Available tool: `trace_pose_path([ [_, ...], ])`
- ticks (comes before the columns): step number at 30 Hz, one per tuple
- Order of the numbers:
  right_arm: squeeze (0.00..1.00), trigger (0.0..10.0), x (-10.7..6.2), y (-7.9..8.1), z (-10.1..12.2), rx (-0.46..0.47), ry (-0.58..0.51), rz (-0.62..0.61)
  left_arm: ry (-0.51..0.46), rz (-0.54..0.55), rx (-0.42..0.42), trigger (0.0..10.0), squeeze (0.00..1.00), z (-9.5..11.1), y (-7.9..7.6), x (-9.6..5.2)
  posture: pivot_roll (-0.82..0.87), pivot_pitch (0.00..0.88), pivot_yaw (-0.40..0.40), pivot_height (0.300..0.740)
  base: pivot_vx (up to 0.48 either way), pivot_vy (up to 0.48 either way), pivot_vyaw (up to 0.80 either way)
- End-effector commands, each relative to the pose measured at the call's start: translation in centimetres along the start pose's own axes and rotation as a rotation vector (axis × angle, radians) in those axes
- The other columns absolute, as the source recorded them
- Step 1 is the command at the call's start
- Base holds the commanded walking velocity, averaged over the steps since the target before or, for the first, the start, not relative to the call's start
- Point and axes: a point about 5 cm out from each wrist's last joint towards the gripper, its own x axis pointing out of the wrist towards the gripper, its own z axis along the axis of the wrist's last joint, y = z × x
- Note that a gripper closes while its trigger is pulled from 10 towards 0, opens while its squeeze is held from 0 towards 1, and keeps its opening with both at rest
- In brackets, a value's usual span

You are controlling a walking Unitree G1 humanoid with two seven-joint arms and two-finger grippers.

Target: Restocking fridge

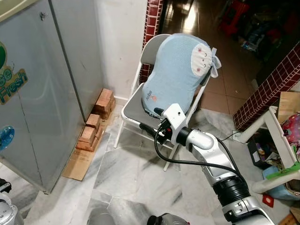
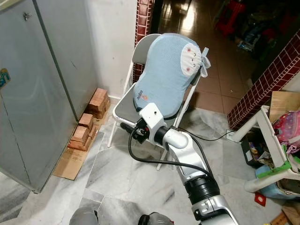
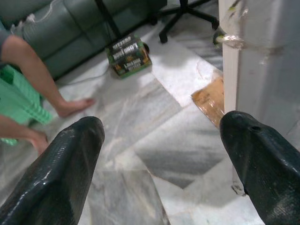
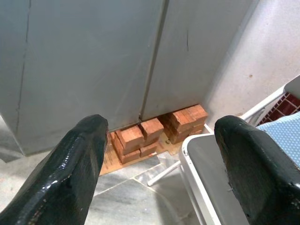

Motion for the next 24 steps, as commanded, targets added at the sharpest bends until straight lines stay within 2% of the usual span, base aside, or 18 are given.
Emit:
trace_pose_path([
  [1,0.00,10.0,-0.4,-0.4,-0.5,-0.012,0.025,-0.016,-0.078,-0.079,0.011,10.0,0.00,1.3,-1.8,-1.4,0.13,0.053,-0.090,0.740,0.000,0.000,0.00],
  [2,0.00,10.0,-0.5,-0.5,-0.6,-0.014,0.028,-0.024,-0.104,-0.108,0.018,10.0,0.00,1.6,-2.3,-1.8,0.13,0.053,-0.090,0.740,0.000,0.000,0.00],
  [3,0.00,10.0,-0.7,-0.8,-0.8,-0.015,0.042,-0.051,-0.153,-0.196,0.005,10.0,0.00,2.3,-3.8,-3.0,0.13,0.053,-0.091,0.740,0.000,0.000,0.00],
  [5,0.00,10.0,-0.7,-1.0,-0.9,-0.017,0.053,-0.070,-0.176,-0.261,-0.005,10.0,0.00,2.7,-4.9,-3.7,0.12,0.054,-0.090,0.740,0.000,0.000,0.00],
  [6,0.00,10.0,-0.9,-1.3,-1.2,-0.025,0.072,-0.111,-0.224,-0.360,0.006,10.0,0.00,3.2,-6.5,-4.9,0.12,0.053,-0.091,0.740,0.000,0.000,0.00],
  [7,0.00,10.0,-0.9,-1.3,-1.2,-0.025,0.072,-0.111,-0.224,-0.360,0.006,10.0,0.00,3.2,-6.5,-4.9,0.12,0.053,-0.091,0.740,0.000,0.000,0.00],
  [8,0.00,10.0,-1.1,-1.6,-1.5,-0.021,0.087,-0.153,-0.280,-0.468,0.028,10.0,0.00,3.6,-7.9,-6.0,0.12,0.054,-0.091,0.740,0.000,0.000,0.00],
  [10,0.00,10.0,-1.3,-2.0,-1.8,-0.010,0.099,-0.202,-0.324,-0.557,0.057,10.0,0.00,3.9,-9.1,-7.0,0.11,0.052,-0.091,0.740,0.000,0.000,0.00],
  [12,0.00,10.0,-1.6,-2.2,-1.8,0.002,0.101,-0.225,-0.330,-0.592,0.048,10.0,0.00,4.1,-9.4,-7.2,0.11,0.051,-0.089,0.740,0.000,0.000,0.00],
  [14,0.00,10.0,-1.7,-2.3,-1.8,0.008,0.095,-0.234,-0.328,-0.581,0.044,10.0,0.00,4.2,-9.3,-7.0,0.10,0.053,-0.089,0.740,0.000,0.000,0.00],
  [16,0.00,10.0,-1.9,-2.5,-1.6,0.035,0.076,-0.262,-0.313,-0.526,0.012,10.0,0.00,5.0,-9.0,-5.7,0.10,0.055,-0.089,0.740,0.000,0.000,0.00],
  [18,0.00,10.0,-2.1,-2.7,-1.5,0.046,0.061,-0.287,-0.317,-0.522,0.003,10.0,0.00,5.5,-8.9,-5.2,0.10,0.057,-0.090,0.740,0.000,0.000,0.00],
  [22,0.00,10.0,-2.6,-2.6,-1.5,0.107,0.041,-0.327,-0.336,-0.553,-0.025,10.0,0.00,6.5,-9.4,-4.8,0.09,0.060,-0.092,0.740,0.000,0.000,-0.12],
  [24,0.00,10.0,-2.8,-2.5,-1.5,0.107,0.033,-0.332,-0.342,-0.565,-0.024,10.0,0.00,6.7,-9.6,-4.8,0.08,0.059,-0.091,0.740,0.000,0.000,-0.24],
])
